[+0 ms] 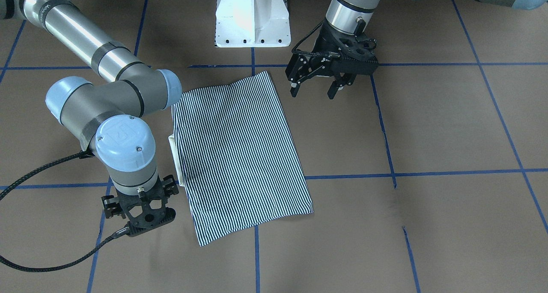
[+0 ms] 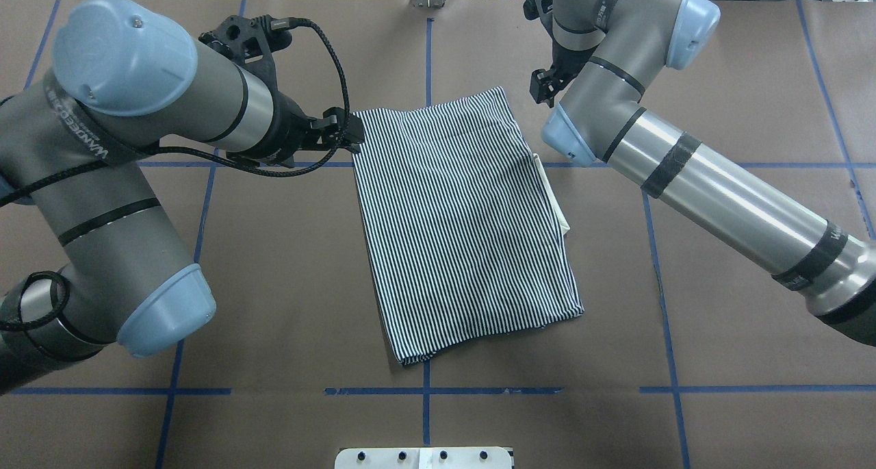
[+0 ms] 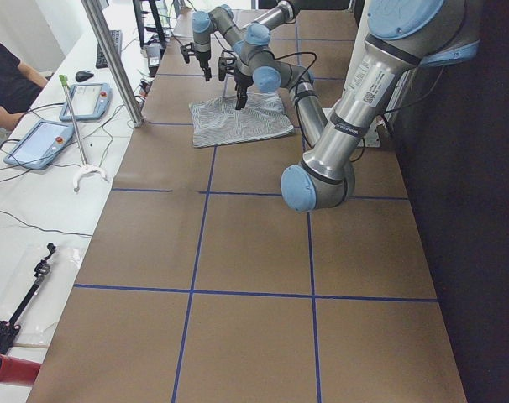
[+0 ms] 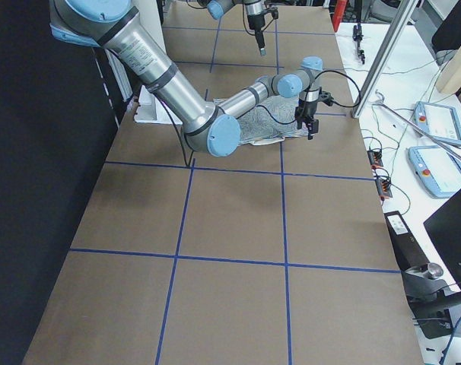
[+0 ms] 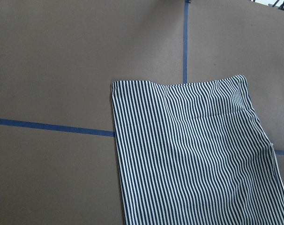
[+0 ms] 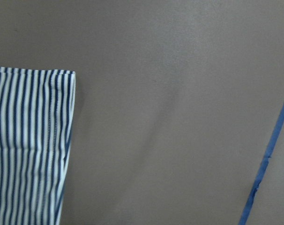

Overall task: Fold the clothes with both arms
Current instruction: 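Raise the right gripper away while the left gripper moves to the shirt's near corner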

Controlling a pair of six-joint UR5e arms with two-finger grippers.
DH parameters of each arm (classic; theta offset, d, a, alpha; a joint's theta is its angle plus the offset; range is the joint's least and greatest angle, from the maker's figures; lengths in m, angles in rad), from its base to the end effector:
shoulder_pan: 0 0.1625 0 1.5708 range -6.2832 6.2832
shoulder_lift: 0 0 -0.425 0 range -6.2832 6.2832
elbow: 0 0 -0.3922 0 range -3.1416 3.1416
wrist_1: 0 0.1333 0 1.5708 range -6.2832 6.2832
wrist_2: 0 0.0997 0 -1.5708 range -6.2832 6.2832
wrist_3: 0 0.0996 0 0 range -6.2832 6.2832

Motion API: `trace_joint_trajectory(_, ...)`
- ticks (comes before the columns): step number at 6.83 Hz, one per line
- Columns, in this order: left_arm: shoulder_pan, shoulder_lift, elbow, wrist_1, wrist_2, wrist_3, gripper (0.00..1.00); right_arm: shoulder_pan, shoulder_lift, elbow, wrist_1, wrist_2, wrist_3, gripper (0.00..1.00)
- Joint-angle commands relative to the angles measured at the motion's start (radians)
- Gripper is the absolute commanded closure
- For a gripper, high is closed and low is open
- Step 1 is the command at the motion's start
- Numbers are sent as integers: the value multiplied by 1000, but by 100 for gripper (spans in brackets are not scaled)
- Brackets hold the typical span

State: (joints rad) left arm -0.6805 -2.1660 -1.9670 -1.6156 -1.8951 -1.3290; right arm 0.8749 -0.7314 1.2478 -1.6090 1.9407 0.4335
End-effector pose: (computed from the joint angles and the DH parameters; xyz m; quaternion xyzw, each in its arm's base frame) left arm 0.3908 -0.4470 0.1485 0.0919 0.5001 -0.1085 0.8542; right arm -0.4309 -0.6676 0.2893 0.1010 -0.2755 -0.1681 0.9411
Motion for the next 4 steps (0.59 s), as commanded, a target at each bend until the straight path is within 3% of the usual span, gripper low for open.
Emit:
trace_joint_trajectory(1,100,-8,87,-45,-36,-161,0,1,-104,189,-6,99,94,0)
trace_joint_trajectory(2,167,-3,167,-158,-33,-277,0,1,-155,282,-11,125,152,0)
trace_joint_trajectory(4,289,3,223,-167,23,-458,0,-16,-282,474,-11,164,267,0)
